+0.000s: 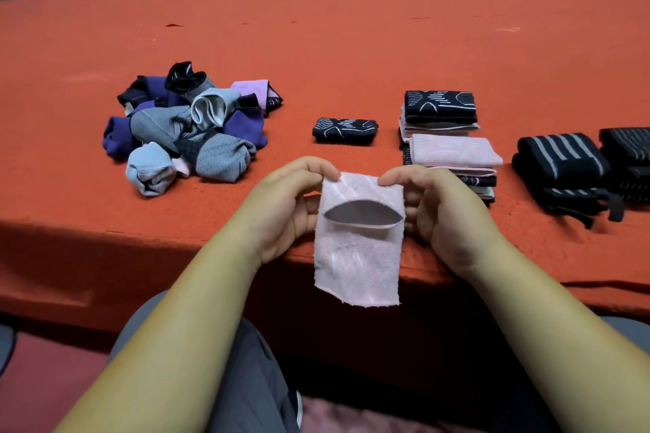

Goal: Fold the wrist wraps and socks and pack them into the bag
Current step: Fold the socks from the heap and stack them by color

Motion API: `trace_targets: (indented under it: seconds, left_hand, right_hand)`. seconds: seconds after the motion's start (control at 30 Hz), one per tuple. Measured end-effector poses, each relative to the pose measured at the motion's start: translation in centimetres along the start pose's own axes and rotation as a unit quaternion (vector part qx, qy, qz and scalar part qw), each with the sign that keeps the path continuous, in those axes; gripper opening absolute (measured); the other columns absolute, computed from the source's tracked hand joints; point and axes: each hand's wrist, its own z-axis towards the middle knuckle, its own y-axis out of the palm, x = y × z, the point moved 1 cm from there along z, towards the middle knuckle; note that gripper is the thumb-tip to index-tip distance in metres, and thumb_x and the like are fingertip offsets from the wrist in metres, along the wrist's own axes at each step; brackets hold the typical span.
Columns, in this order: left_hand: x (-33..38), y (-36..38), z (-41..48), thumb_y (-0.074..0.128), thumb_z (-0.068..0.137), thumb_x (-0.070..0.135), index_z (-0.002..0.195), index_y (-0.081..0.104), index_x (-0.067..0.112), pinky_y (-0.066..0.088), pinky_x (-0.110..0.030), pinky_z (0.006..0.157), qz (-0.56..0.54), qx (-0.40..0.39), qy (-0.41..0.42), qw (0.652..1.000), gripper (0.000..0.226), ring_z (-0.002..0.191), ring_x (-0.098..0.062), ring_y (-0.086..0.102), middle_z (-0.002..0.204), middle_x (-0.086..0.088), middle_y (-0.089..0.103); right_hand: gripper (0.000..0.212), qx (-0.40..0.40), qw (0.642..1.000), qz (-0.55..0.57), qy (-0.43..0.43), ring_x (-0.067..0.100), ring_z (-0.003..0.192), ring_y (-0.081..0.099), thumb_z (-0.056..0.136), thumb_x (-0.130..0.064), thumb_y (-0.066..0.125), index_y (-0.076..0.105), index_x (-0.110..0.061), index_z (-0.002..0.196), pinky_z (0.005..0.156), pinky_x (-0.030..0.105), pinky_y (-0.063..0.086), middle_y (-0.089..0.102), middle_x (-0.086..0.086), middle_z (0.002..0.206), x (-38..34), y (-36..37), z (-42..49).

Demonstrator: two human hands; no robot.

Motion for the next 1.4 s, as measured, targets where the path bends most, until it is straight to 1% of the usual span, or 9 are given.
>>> trace_targets:
  seconds: [0.13,0.3,0.47,0.7,0.83,0.93,1.13,1.27,1.4]
  left_hand:
    - [-0.2,-0.2,0.1,0.061,0.099,0.019,0.106,0.067,0.017,0.059,-0.036,0.072,0.027,-0.016,-0.006,1.0,0.01,0.074,-0.021,0.066,0.096,-0.012,0.065]
    - [-1.0,-0.8,0.1,0.082,0.089,0.006,0.133,0.064,0.017,0.057,-0.05,0.098,0.08,-0.006,-0.022,0.997,0.049,0.106,-0.028,0.074,0.119,-0.023,0.074]
    - [-0.9,-0.5,0.1,0.077,0.09,0.001,0.122,0.07,0.002,0.062,-0.041,0.088,0.067,0.022,0.005,0.997,0.032,0.1,-0.032,0.075,0.115,-0.022,0.077]
    - [-0.3,-0.2,-0.1,0.076,0.095,0.013,0.115,0.073,0.006,0.063,-0.041,0.078,0.099,0.062,0.053,0.992,0.021,0.09,-0.03,0.076,0.105,-0.017,0.079]
    - [-0.6,-0.6,-0.4,0.069,0.101,0.036,0.117,0.074,0.008,0.061,-0.045,0.079,0.183,0.001,-0.023,0.983,0.033,0.089,-0.027,0.073,0.11,-0.02,0.078]
    - [-0.8,-0.7,-0.3,0.07,0.101,0.024,0.121,0.073,0.01,0.06,-0.036,0.067,0.165,0.006,-0.006,0.986,0.024,0.081,-0.024,0.069,0.106,-0.019,0.076]
    - [-1.1,-0.8,0.1,0.069,0.098,0.002,0.13,0.068,0.005,0.05,-0.058,0.106,0.06,0.021,0.034,0.997,0.032,0.107,-0.034,0.069,0.128,-0.03,0.069]
    - [-0.6,-0.9,0.0,0.062,0.101,0.001,0.137,0.061,-0.001,0.049,-0.056,0.111,-0.007,0.003,0.007,1.0,0.036,0.12,-0.04,0.066,0.135,-0.033,0.064]
    - [-0.5,-1.6,0.2,0.057,0.104,0.012,0.139,0.065,0.0,0.044,-0.059,0.118,0.01,-0.037,-0.053,0.998,0.038,0.139,-0.047,0.053,0.142,-0.028,0.063]
  right_hand:
    - [0.012,0.001,0.995,-0.087,-0.05,0.022,0.076,0.053,0.089,-0.025,0.078,0.073,-0.022,0.1,0.065,0.029,0.045,0.061,0.004,0.086,0.5,-0.1,-0.3]
    - [0.03,0.02,0.989,-0.111,-0.096,0.015,0.08,0.058,0.091,-0.006,0.076,0.072,-0.028,0.111,0.072,0.033,0.046,0.066,0.003,0.088,1.1,0.1,-0.4]
    - [0.047,0.007,0.995,-0.088,-0.056,0.025,0.093,0.074,0.096,-0.018,0.077,0.06,-0.029,0.139,0.074,0.041,0.056,0.08,0.007,0.109,0.7,0.6,-0.6]
    - [0.015,-0.031,0.987,-0.151,-0.052,-0.001,0.068,0.07,0.1,-0.014,0.072,0.079,-0.018,0.113,0.061,0.012,0.049,0.079,-0.012,0.084,0.2,0.7,-1.3]
    - [0.024,-0.002,0.993,-0.101,-0.059,0.021,0.104,0.079,0.1,-0.008,0.071,0.077,-0.016,0.122,0.088,0.034,0.063,0.082,0.002,0.112,0.4,1.1,-1.2]
    - [0.025,0.0,0.993,-0.101,-0.065,0.022,0.104,0.077,0.101,-0.013,0.071,0.075,-0.021,0.124,0.086,0.041,0.06,0.081,0.004,0.116,0.6,0.9,-1.0]
    - [0.038,-0.018,0.994,-0.092,-0.053,0.017,0.067,0.056,0.107,-0.013,0.058,0.068,-0.04,0.131,0.063,0.031,0.048,0.07,0.003,0.094,0.4,0.9,-1.0]
    - [0.041,-0.051,0.998,0.029,-0.033,0.029,0.103,0.074,0.106,-0.001,0.05,0.074,-0.028,0.125,0.085,0.041,0.059,0.077,0.012,0.122,0.3,1.3,-1.0]
    - [0.044,-0.039,0.995,0.087,-0.008,0.031,0.101,0.072,0.093,0.005,0.037,0.074,-0.003,0.116,0.083,0.036,0.061,0.077,0.018,0.115,0.1,1.1,-1.0]
